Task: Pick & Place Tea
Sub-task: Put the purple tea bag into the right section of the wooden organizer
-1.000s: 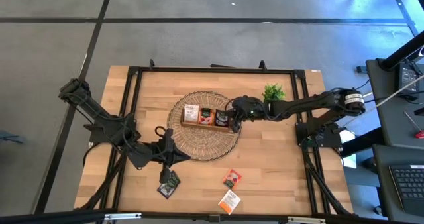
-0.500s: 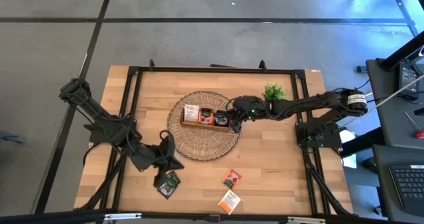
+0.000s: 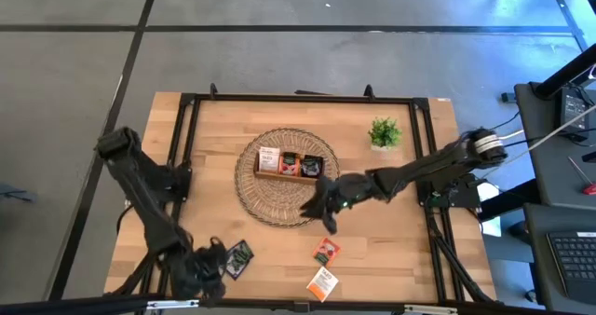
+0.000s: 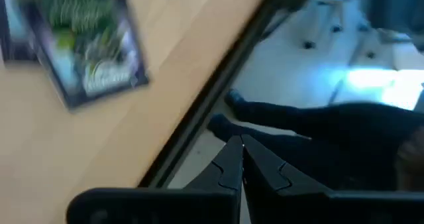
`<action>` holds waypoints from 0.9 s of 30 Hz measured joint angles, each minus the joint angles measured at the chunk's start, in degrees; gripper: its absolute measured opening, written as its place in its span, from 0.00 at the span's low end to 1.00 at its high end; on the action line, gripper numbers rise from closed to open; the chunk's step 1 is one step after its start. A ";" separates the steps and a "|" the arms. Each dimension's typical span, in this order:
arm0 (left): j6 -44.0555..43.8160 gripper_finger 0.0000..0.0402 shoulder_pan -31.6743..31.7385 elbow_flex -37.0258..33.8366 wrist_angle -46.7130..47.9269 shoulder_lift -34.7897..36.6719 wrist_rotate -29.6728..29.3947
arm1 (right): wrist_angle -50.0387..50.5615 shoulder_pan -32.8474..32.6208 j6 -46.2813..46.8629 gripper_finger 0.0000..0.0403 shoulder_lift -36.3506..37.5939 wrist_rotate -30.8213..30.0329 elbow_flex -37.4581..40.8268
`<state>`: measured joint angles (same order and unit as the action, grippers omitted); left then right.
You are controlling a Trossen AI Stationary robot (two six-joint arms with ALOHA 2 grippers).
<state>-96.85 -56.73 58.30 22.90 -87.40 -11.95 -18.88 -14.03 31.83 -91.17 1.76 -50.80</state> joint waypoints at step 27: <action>-15.16 0.00 0.55 0.09 0.22 -17.44 -1.94 | 0.58 -2.31 15.80 0.57 -45.04 13.55 -42.78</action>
<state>-112.01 -56.18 58.39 23.12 -104.84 -13.89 -18.30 -16.34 47.63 -136.22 15.30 -93.58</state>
